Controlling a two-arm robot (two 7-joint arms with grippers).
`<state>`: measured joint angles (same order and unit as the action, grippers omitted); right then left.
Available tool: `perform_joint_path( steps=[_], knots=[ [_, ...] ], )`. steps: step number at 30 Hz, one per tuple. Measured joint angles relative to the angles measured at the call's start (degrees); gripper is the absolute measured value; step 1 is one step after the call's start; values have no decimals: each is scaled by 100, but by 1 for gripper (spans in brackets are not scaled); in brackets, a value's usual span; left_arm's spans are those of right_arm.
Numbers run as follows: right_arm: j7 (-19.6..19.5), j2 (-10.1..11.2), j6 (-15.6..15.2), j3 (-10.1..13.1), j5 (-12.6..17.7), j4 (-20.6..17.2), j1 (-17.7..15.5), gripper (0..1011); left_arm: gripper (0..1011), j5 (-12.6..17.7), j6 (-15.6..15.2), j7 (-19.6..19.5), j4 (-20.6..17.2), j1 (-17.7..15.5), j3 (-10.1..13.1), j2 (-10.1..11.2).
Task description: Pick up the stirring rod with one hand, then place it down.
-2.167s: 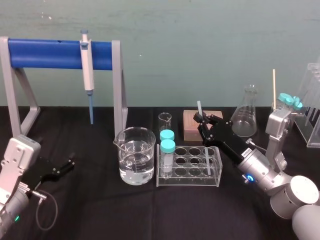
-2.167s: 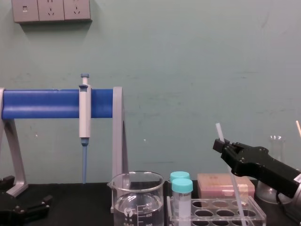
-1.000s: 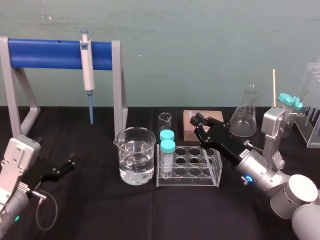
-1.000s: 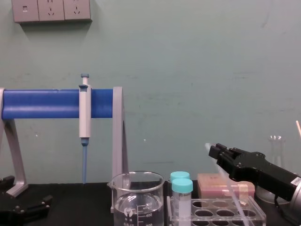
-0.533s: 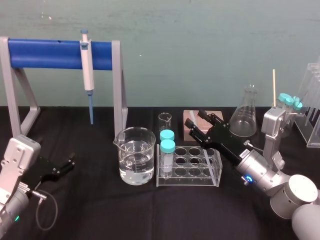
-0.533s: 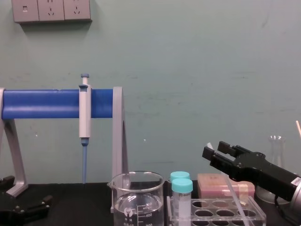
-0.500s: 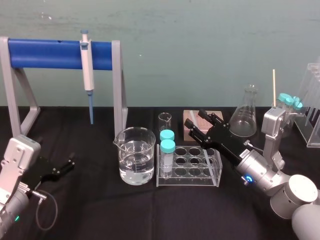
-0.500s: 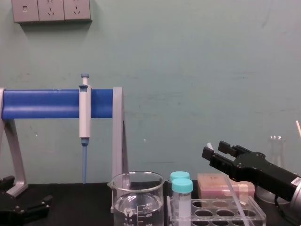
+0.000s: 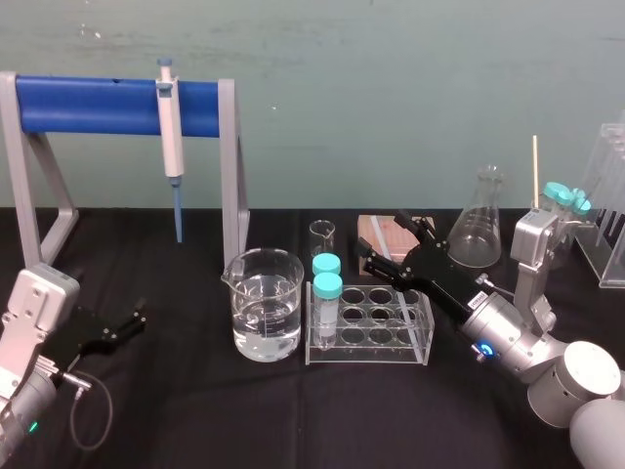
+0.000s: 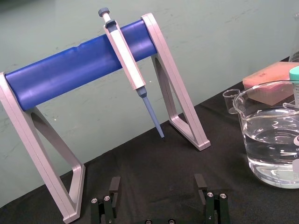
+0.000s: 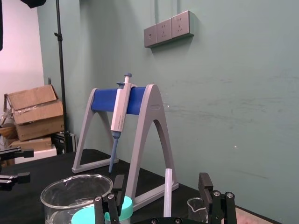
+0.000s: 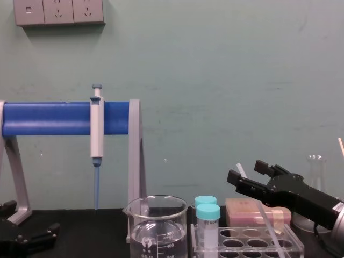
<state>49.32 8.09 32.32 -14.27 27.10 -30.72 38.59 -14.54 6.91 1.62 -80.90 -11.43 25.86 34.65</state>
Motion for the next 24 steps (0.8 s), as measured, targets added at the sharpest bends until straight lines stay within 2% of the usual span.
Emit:
perform_joint_path(
  steps=[4, 6, 9, 12, 13, 16, 19, 22, 24],
  knots=[
    [-44, 11, 3, -4, -22, -79, -36, 1000, 1000, 0, 0, 0, 0, 0, 0, 0],
    [-346, 71, 46, -19, -171, -504, -228, 1000, 1000, 0, -1, 0, 0, 0, 0, 0],
    [-605, 113, 64, -12, -271, -851, -385, 1000, 1000, 0, 0, 0, 0, 1, 0, 0],
    [-1093, 191, 17, 31, -450, -1529, -688, 1000, 1000, 0, 0, 0, 0, 0, 0, 0],
    [-1093, 191, 17, 31, -450, -1529, -688, 1000, 1000, 0, 0, 0, 0, 0, 0, 0],
    [-1573, 278, -161, 97, -649, -2078, -949, 1000, 1000, -1, 0, 0, 0, 0, 0, 0],
    [-1909, 347, -408, 168, -780, -2452, -1146, 1000, 1000, 0, 0, 0, 0, 0, 0, 0],
    [-2113, 397, -640, 226, -835, -2684, -1283, 1000, 1000, 0, 0, 0, 0, 0, 0, 0],
    [-2299, 455, -909, 283, -881, -2890, -1428, 1000, 1000, 0, 0, 0, 0, 0, 0, 0]
  ],
)
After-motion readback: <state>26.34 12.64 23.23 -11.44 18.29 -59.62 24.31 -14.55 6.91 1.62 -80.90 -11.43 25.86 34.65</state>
